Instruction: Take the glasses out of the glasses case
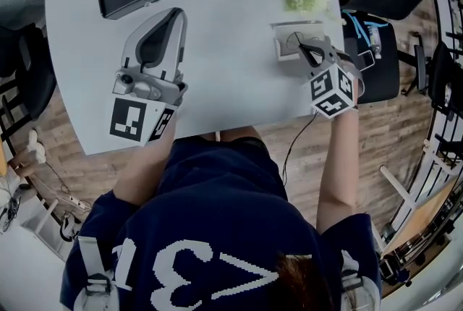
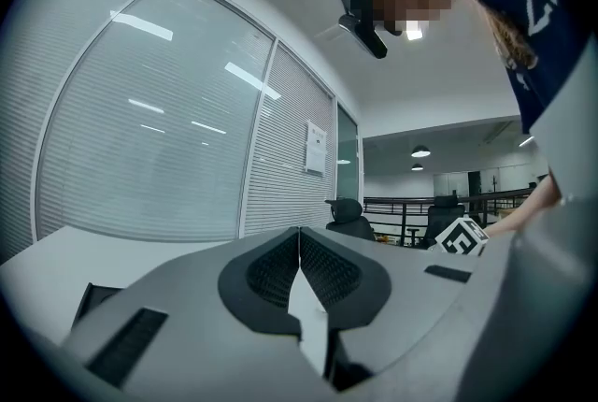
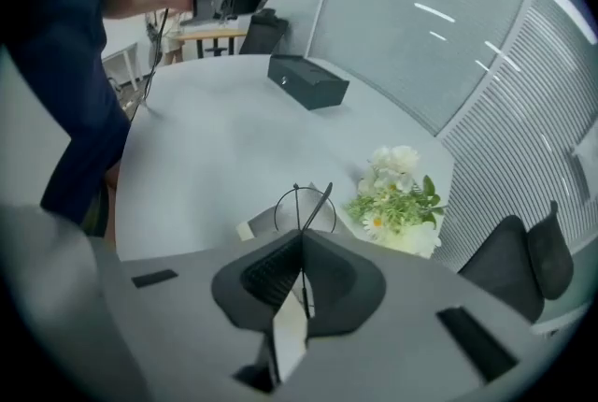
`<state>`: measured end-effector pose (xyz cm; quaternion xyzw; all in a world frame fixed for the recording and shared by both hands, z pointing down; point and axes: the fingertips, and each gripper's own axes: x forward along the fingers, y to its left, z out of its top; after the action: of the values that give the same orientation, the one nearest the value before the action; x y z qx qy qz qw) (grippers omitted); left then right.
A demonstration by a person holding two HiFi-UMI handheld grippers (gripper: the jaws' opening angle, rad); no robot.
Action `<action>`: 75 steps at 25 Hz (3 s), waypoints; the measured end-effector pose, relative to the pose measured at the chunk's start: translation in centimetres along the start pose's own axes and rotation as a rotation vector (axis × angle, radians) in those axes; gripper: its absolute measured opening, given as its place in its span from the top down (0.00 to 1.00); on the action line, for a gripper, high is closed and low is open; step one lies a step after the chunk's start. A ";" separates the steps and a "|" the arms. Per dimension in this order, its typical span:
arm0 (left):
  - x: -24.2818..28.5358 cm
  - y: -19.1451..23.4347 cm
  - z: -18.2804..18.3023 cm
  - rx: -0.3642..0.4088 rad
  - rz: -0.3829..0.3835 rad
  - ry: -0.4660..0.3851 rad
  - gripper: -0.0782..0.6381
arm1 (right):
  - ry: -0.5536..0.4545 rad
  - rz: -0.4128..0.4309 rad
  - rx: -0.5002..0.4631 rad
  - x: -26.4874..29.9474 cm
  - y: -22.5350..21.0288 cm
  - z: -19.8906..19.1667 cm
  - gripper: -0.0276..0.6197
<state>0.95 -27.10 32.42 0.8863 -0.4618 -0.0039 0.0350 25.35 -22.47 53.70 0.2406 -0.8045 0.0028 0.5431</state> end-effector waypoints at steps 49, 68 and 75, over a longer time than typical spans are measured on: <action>-18.2 9.8 5.8 0.097 0.435 -0.130 0.87 | -0.334 0.295 0.239 2.9 7.5 24.8 0.91; -18.3 9.4 3.9 0.066 0.418 -0.107 0.87 | -0.344 0.233 0.340 5.8 8.0 24.0 0.90; -17.0 9.4 7.3 0.103 0.391 -0.163 0.87 | -0.751 0.033 0.403 -5.9 0.4 29.9 0.92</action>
<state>-16.80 -18.93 25.30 0.7771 -0.6259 -0.0451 -0.0477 0.85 -27.83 36.31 0.3133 -0.9335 0.0809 0.1545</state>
